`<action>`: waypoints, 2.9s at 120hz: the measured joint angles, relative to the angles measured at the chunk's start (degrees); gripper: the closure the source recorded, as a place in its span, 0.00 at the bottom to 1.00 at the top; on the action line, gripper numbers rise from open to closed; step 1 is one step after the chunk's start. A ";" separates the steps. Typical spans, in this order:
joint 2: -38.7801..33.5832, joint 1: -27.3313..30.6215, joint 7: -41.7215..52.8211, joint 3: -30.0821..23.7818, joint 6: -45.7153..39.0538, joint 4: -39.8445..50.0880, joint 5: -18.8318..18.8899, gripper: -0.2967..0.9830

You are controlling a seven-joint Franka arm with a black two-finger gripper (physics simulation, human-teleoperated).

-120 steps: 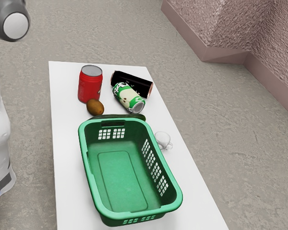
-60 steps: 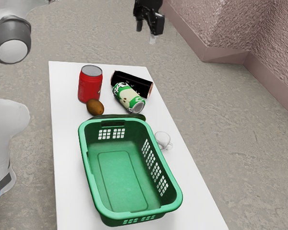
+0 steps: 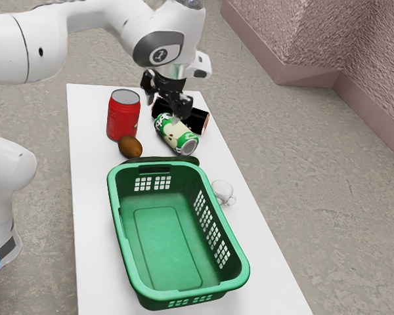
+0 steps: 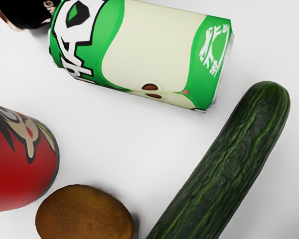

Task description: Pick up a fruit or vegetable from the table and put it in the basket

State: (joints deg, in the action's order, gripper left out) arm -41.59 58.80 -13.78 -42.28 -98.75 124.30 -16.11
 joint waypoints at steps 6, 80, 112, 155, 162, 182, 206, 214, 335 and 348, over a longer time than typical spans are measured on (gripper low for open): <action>-0.06 0.52 -1.96 -1.71 -2.16 1.25 -0.81 0.25; -8.77 -0.68 -18.39 -13.22 -16.01 17.52 -7.48 0.26; -9.19 0.95 -21.84 -12.51 -17.78 19.59 -7.90 0.25; -10.01 3.32 -24.00 -11.57 -18.10 19.95 -8.38 0.25; -10.86 3.31 -24.25 -10.46 -17.62 19.94 -8.39 0.25; -12.43 3.20 -24.82 -7.56 -15.92 19.90 -8.38 0.25; -13.94 0.45 -25.72 -4.91 -13.21 19.78 -8.67 0.25; -16.47 -0.13 -26.06 -4.80 -12.16 19.76 -9.21 0.25; -13.95 2.61 -32.40 -4.69 -13.02 24.82 -10.23 0.25; -13.19 2.56 -32.68 -4.67 -14.04 25.52 -10.24 0.25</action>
State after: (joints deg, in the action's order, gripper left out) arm -54.78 61.36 -46.46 -46.95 -112.79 149.82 -26.34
